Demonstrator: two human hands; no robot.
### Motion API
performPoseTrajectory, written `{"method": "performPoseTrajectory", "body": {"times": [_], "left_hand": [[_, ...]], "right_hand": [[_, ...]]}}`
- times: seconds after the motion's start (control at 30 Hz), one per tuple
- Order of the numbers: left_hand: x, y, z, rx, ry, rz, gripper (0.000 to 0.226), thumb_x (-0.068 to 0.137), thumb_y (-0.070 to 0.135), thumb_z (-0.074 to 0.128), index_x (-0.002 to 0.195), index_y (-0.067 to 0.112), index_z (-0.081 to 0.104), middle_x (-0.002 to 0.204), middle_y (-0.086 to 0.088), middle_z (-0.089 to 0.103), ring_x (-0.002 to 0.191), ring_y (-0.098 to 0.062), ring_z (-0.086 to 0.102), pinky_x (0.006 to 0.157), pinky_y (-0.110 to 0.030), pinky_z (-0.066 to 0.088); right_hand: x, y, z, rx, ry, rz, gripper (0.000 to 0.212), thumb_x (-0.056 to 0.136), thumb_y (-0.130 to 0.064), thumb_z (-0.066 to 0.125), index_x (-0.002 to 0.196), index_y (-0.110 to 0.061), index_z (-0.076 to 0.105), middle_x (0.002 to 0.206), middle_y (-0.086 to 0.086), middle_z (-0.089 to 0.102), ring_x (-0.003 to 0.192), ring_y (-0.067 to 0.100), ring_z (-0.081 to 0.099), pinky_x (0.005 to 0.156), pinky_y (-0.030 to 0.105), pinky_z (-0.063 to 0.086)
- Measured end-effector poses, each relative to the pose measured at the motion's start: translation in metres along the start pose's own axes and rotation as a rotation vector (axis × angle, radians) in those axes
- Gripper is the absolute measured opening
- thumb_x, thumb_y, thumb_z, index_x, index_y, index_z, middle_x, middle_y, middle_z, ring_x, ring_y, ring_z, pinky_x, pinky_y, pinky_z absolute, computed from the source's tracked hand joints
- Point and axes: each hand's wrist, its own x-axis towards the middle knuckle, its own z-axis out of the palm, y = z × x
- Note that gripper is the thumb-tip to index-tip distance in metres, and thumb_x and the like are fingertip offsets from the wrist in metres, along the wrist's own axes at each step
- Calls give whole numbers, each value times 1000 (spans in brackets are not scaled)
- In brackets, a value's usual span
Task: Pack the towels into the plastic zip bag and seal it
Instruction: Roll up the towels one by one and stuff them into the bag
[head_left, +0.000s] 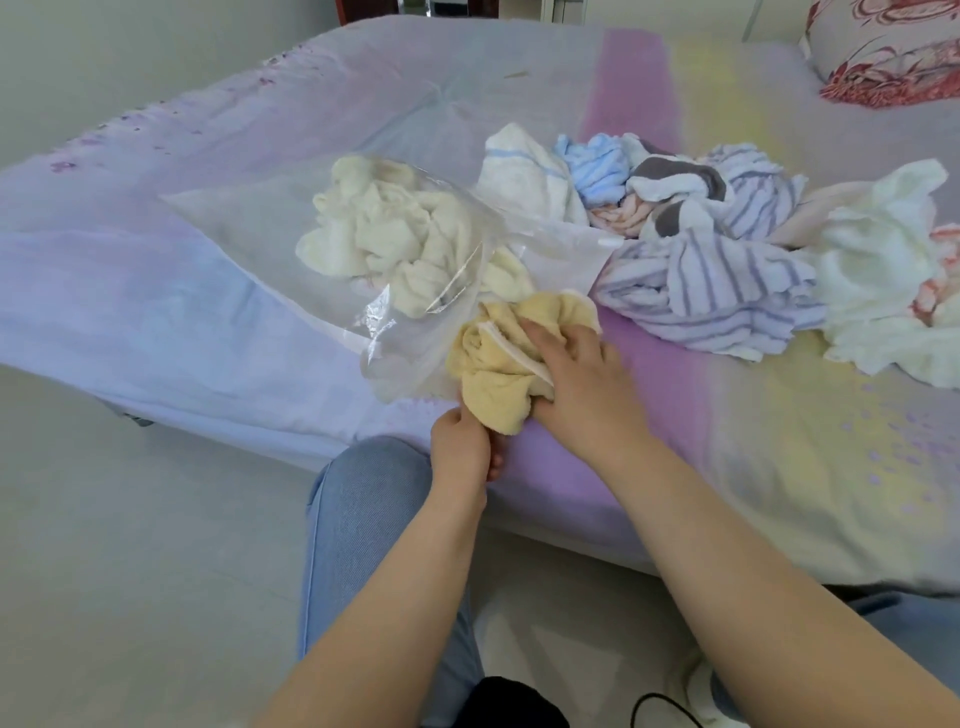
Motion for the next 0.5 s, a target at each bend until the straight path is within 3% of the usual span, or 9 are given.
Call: {"method": "performPoseTrajectory", "body": {"times": [0.1, 0.17, 0.3, 0.43, 0.5], "left_hand": [[-2, 2, -11, 211, 91, 230, 39, 95, 20, 44, 56, 13, 41, 59, -20, 50, 61, -26, 39, 59, -33, 33], [-7, 9, -18, 318, 141, 338, 37, 93, 18, 44, 59, 5, 46, 59, -16, 53, 61, -26, 37, 57, -36, 30], [-16, 16, -35, 403, 204, 453, 43, 88, 35, 40, 78, 1, 65, 70, -12, 62, 70, -28, 53, 63, -38, 44], [-12, 26, -60, 438, 278, 517, 39, 90, 30, 42, 74, 1, 61, 62, -9, 55, 67, -28, 50, 58, -36, 40], [-7, 29, -72, 405, 284, 554, 42, 87, 32, 40, 76, -3, 61, 70, -16, 59, 68, -27, 51, 59, -33, 40]], "right_hand": [[9, -5, -6, -15, -99, 87, 74, 85, -29, 55, 145, -47, 15, 137, 8, 29, 112, 37, 42, 88, 40, 40], [24, -15, -9, 143, -135, 100, 59, 85, -27, 53, 138, -41, 29, 128, 8, 43, 106, 35, 51, 85, 40, 47], [64, -50, -11, 544, 31, 85, 47, 81, -10, 55, 124, -26, 44, 103, -8, 53, 94, 17, 53, 77, 32, 44], [71, -82, 4, 539, -465, -91, 51, 88, -5, 51, 137, -20, 47, 88, -14, 54, 81, 6, 53, 69, 16, 39], [68, -87, 7, 479, -529, -132, 50, 95, -10, 45, 144, -21, 41, 114, -4, 59, 95, 8, 54, 81, 17, 39]]}}
